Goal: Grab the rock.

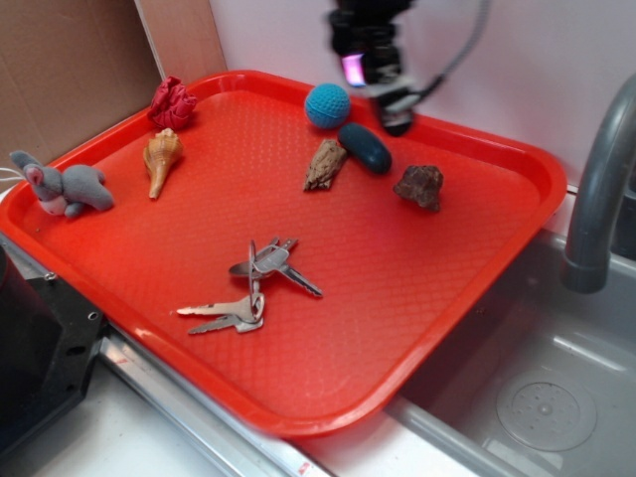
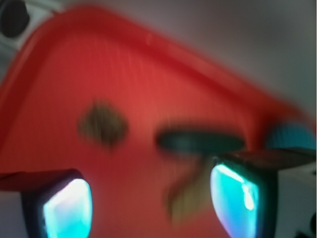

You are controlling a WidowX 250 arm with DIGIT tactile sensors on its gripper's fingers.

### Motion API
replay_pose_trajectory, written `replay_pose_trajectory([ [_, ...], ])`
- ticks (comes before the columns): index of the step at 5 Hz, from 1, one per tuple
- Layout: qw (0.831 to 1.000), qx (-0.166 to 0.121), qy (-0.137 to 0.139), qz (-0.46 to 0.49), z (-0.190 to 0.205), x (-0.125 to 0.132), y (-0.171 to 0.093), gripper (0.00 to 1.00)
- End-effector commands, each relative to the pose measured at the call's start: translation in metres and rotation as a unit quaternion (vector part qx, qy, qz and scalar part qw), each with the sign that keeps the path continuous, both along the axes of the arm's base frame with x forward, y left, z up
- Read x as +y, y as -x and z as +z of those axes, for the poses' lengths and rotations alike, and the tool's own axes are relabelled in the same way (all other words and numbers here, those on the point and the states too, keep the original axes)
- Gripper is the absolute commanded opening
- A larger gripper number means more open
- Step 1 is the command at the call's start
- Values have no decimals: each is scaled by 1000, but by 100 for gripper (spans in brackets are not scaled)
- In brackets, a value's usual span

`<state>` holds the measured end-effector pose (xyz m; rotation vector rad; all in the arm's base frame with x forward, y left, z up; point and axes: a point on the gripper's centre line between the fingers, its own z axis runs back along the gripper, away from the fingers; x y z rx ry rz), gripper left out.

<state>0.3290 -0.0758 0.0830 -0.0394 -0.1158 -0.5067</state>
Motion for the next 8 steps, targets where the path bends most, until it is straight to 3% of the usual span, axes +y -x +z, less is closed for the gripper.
replay_pose_trajectory([
  [1, 996, -24, -24, -87, -17, -19, -3, 100],
  [2, 997, -30, -29, -72, -16, -9, 30, 100],
  [4, 995, -21, 12, -93, -9, -14, 51, 100],
  [5, 992, -22, 14, -122, -12, -26, 60, 100],
  [7, 994, -26, -2, -105, -28, -32, 20, 100],
  [8, 996, -35, -3, -80, -25, -22, -1, 100],
])
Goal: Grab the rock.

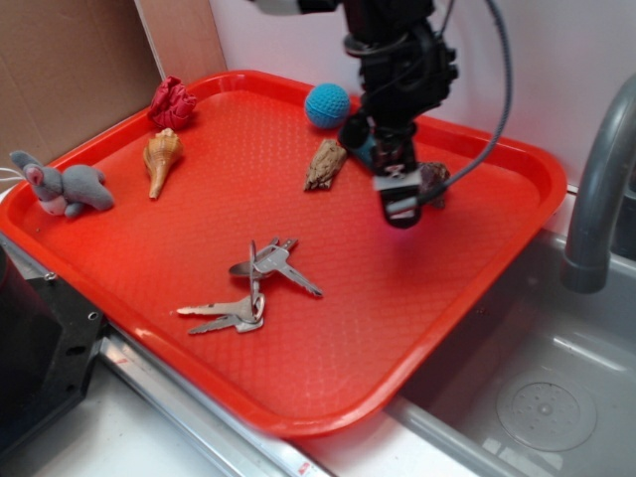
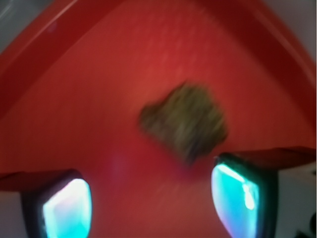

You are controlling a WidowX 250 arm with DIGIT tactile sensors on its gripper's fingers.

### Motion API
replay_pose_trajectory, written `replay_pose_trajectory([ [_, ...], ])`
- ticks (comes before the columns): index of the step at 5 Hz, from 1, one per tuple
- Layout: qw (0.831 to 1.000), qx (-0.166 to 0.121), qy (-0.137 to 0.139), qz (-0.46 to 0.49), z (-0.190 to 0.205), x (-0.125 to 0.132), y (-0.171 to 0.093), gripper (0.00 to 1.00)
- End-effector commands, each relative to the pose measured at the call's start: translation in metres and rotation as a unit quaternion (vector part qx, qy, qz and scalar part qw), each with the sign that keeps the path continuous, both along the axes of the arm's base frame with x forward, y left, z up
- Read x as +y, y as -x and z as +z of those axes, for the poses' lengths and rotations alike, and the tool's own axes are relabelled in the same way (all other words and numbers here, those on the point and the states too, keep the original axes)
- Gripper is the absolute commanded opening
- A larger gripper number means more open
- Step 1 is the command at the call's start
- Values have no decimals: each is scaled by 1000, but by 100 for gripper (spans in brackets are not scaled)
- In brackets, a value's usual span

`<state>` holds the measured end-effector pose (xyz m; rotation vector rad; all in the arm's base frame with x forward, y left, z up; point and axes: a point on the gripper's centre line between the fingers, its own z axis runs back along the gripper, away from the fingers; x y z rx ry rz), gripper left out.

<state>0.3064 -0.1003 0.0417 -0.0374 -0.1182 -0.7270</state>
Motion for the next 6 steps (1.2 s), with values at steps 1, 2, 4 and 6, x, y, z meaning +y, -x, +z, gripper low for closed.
replay_pose_trajectory([
  [1, 999, -24, -9, 21, 8, 1, -25, 100],
  [2, 1000, -13, -21, -3, 0, -5, -14, 100],
  [4, 1000, -1, -21, -18, -8, -13, -2, 100],
  [6, 1000, 8, -20, -11, -11, -19, -22, 100],
])
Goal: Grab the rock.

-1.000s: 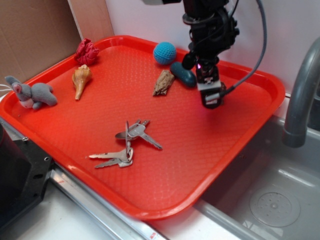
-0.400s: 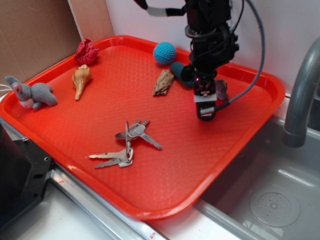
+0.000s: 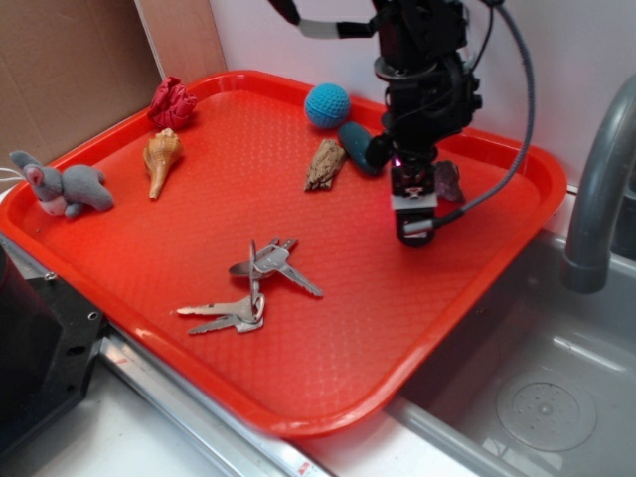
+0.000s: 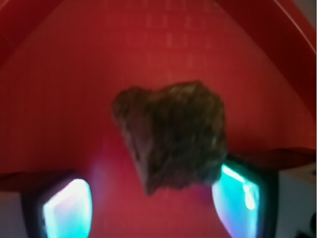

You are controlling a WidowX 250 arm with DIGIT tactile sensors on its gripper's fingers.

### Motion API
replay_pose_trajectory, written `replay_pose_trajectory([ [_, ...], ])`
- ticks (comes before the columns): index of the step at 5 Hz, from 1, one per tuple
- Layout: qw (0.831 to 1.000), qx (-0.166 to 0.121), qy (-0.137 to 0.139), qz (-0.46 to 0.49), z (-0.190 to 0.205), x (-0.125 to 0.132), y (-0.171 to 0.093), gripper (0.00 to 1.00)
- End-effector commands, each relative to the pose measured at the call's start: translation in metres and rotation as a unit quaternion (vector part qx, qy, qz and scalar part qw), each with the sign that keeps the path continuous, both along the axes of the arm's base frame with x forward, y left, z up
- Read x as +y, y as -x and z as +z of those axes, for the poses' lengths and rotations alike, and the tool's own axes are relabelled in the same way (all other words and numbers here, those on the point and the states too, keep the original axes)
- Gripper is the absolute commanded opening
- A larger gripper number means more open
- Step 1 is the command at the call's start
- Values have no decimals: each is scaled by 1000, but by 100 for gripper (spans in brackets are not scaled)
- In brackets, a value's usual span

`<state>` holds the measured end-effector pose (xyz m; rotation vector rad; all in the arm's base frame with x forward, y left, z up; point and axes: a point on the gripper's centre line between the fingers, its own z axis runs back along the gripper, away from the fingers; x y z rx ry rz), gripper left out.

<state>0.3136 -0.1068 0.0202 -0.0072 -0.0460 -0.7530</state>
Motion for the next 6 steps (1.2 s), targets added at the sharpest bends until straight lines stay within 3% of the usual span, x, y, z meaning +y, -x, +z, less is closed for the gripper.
replay_pose_trajectory([
  [1, 1000, -20, 9, 7, 11, -12, -21, 100],
  [2, 1000, -25, 11, 13, 12, -12, -21, 0],
  [3, 999, -33, 9, 18, 20, -7, -12, 0],
  [4, 996, -53, -2, 78, 51, 11, 2, 0],
  [5, 975, -92, 2, 201, 100, 41, 32, 0],
  [6, 941, -105, -17, 320, 146, 46, 64, 0],
])
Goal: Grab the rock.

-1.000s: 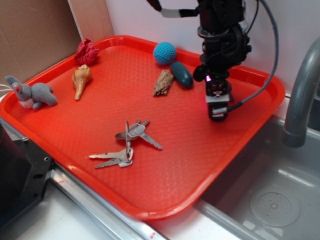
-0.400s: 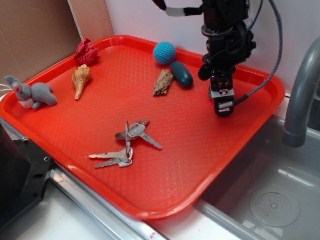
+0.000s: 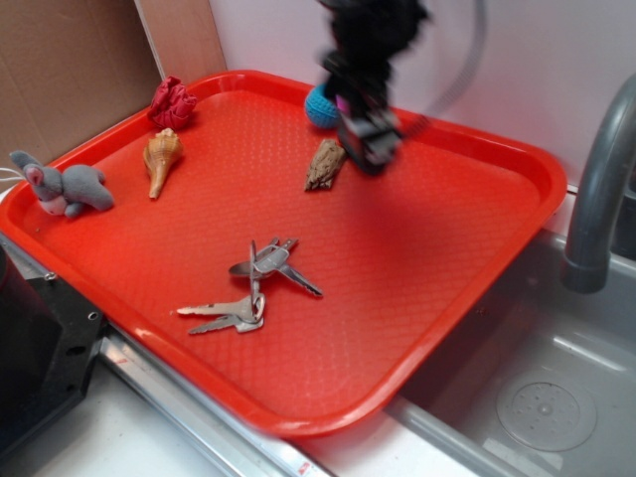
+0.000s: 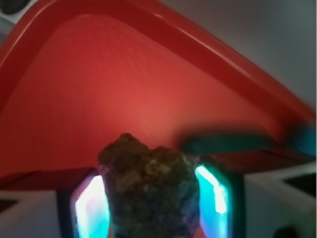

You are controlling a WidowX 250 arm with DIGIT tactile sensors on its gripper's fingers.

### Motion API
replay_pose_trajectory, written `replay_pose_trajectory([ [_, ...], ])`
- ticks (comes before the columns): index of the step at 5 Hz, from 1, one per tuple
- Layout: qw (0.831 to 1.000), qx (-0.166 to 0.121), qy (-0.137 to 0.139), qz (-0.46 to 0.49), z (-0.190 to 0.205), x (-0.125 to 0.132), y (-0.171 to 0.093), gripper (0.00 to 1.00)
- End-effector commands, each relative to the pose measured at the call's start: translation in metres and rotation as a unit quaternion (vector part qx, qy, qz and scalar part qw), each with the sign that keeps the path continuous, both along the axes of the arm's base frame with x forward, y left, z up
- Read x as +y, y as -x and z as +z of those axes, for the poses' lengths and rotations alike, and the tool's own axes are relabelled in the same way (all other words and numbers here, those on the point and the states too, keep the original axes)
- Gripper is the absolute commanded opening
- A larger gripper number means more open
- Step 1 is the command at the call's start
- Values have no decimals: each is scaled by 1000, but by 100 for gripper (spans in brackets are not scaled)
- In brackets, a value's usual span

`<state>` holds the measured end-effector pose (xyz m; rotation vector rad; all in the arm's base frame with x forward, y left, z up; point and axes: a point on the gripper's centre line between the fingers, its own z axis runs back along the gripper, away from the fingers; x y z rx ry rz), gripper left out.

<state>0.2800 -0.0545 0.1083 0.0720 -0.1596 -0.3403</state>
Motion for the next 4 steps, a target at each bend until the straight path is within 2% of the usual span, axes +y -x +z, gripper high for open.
replay_pose_trajectory([
  [1, 968, -38, 45, 245, 103, 15, 64, 0],
  [2, 956, -15, 81, 281, 120, 36, 75, 0],
  [3, 955, 7, 71, 287, 119, 44, 78, 0],
  [4, 955, 8, 51, 291, 104, 50, 67, 0],
])
